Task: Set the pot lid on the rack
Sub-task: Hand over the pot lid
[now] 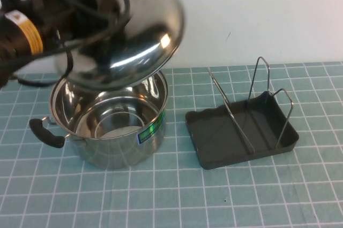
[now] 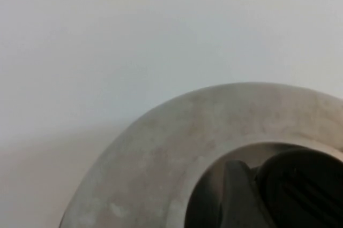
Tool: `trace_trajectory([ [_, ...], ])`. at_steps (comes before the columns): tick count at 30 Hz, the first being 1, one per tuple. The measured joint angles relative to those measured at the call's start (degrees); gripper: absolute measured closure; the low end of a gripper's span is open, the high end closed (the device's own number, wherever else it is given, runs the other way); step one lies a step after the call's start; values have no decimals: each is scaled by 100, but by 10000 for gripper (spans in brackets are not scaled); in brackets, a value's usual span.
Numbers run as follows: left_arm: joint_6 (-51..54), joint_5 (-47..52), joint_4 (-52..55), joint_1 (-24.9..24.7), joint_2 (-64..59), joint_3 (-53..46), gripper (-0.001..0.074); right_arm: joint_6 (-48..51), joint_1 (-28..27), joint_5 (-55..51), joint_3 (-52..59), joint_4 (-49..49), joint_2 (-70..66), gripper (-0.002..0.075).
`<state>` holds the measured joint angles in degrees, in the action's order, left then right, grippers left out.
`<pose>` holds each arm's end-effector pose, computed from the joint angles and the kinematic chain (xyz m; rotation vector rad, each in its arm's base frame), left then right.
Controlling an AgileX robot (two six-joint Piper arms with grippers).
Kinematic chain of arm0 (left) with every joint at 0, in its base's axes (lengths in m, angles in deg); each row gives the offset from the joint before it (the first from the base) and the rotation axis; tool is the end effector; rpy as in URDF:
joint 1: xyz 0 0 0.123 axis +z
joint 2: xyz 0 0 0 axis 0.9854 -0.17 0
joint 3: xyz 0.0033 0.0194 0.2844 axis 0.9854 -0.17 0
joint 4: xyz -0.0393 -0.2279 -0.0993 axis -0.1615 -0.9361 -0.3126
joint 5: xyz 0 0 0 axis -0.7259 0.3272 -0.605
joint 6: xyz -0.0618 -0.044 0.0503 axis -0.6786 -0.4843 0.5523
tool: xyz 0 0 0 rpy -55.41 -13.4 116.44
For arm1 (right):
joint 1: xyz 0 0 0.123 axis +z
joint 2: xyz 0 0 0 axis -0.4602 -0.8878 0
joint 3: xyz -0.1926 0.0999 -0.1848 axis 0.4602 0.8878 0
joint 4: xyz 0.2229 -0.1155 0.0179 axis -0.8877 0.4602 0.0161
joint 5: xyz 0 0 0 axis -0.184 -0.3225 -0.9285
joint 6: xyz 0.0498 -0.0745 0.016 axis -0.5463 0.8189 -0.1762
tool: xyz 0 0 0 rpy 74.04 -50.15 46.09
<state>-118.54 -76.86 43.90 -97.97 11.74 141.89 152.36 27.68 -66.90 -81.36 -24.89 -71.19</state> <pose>0.2827 -0.1066 0.3807 0.2764 1.6920 -0.4774 0.0709 0.0541 0.3454 -0.3906 1.3821 0.6081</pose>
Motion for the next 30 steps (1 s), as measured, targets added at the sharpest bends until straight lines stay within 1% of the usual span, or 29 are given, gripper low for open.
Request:
trace_trajectory([
  [3,-191,-970,-526,0,105,282,409,-73,0,-344,-18,-247,-241,724],
  [5,-201,-1592,-1043,0,105,380,409,-290,0,-597,-18,-289,-430,700],
  [6,-150,-1927,-1372,0,105,393,409,-447,0,-746,-18,-296,-560,665],
  [8,-3,-2542,-1944,0,105,393,409,-695,0,-1077,-18,-296,-743,584],
  [11,89,-3185,-2485,-69,105,402,409,-1074,0,-1453,-18,-296,-979,387],
  [13,113,-3357,-2664,-197,84,402,409,-1265,0,-1607,-41,-296,-1099,265],
  [15,150,-3369,-2735,-410,36,415,409,-1345,0,-1650,-148,-296,-1163,201],
  [17,261,-3369,-2767,-680,-68,415,409,-1376,0,-1650,-322,-296,-1198,169],
  [22,1096,-3343,-3077,-1353,-361,415,409,-1339,0,-1524,-832,-296,-1297,151],
  [25,1815,-3329,-3504,-1762,-552,415,409,-1336,0,-1477,-1030,-296,-1426,148],
  [30,3095,-3353,-3988,-2193,-705,415,409,-1630,0,-1364,-1135,-303,-1831,152],
])
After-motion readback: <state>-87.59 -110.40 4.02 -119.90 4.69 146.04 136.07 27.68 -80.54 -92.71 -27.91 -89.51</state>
